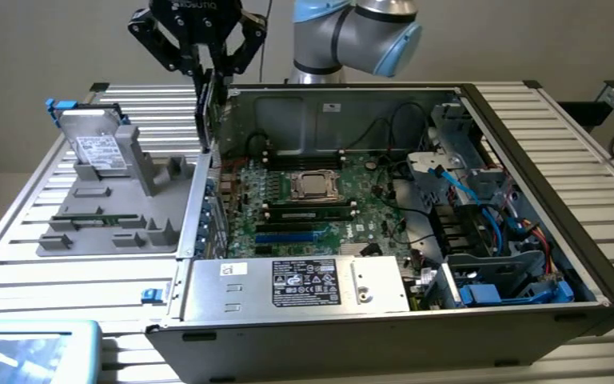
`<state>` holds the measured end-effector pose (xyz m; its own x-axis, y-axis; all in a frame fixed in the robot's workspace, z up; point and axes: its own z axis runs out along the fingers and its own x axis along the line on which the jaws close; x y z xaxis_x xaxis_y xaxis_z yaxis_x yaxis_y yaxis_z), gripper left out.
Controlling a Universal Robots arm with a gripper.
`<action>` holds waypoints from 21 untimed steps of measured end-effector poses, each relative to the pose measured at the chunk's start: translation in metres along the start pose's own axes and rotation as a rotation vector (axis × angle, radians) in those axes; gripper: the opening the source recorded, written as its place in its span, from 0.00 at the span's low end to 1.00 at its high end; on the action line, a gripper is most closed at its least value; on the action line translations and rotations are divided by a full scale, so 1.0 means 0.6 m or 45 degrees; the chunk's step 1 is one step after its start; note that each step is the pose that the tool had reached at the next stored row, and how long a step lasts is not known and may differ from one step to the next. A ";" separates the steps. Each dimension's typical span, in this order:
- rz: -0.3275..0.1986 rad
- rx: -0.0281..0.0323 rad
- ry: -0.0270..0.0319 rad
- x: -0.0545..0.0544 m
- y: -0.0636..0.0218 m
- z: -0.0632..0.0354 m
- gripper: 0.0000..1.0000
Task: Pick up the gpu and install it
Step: 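Pick up the gpu and move the gpu toward the slot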
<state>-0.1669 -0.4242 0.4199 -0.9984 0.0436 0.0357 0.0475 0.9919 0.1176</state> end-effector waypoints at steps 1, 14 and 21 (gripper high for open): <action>0.000 0.0000 0.0001 -0.008 -0.001 0.000 0.29; 0.000 0.0000 0.0003 -0.107 -0.017 0.011 0.29; 0.000 0.0000 0.0020 -0.161 -0.022 0.025 0.29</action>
<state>-0.0718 -0.4399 0.4002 -0.9983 0.0437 0.0373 0.0478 0.9919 0.1177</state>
